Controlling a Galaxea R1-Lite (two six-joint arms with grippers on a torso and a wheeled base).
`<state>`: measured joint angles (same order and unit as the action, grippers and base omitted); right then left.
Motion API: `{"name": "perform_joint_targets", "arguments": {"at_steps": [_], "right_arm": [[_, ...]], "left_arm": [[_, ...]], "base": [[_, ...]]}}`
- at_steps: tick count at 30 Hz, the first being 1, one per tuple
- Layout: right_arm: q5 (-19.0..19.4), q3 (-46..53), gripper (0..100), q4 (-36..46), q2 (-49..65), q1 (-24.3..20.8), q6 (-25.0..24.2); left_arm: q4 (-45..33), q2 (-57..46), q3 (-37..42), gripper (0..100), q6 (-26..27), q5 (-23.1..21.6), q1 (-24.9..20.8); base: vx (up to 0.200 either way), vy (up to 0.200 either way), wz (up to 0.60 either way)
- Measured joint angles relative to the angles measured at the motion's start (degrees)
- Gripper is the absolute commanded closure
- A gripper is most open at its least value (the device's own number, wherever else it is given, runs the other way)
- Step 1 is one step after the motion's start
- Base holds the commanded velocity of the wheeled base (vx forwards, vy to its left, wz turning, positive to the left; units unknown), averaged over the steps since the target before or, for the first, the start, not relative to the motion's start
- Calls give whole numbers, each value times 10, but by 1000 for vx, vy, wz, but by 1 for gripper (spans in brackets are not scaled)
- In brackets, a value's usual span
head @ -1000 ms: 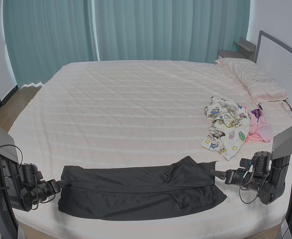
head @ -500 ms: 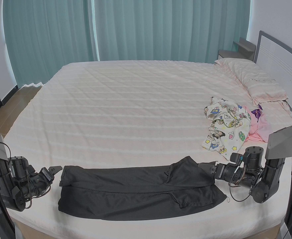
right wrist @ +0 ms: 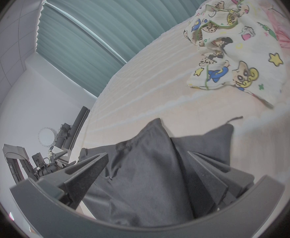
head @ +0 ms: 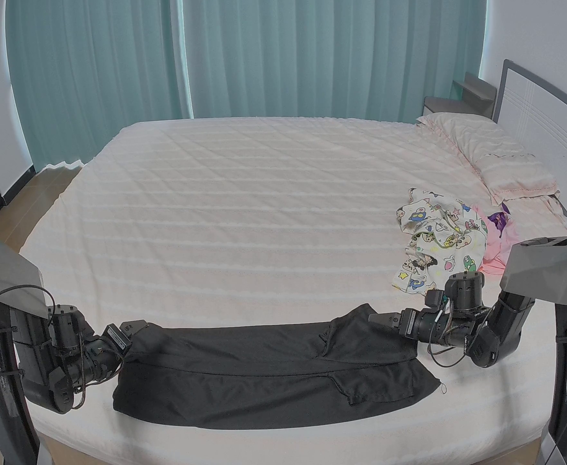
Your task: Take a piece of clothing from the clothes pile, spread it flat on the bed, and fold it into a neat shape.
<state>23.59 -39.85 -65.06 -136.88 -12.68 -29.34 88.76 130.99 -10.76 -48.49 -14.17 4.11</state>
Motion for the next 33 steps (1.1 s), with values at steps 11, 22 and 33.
{"name": "perform_joint_targets", "arguments": {"at_steps": [11,22,33], "right_arm": [[13,-56,0,49,-15,2,-1],[15,-81,100,69,-39,1,-4],[11,-73,100,64,-43,12,-8]], "left_arm": [[2,26,7,0,2,2,-4],[2,32,5,0,3,3,-5],[2,34,6,0,4,4,-5]], "base": [[0,0,0],[0,0,0],[0,0,0]]}}
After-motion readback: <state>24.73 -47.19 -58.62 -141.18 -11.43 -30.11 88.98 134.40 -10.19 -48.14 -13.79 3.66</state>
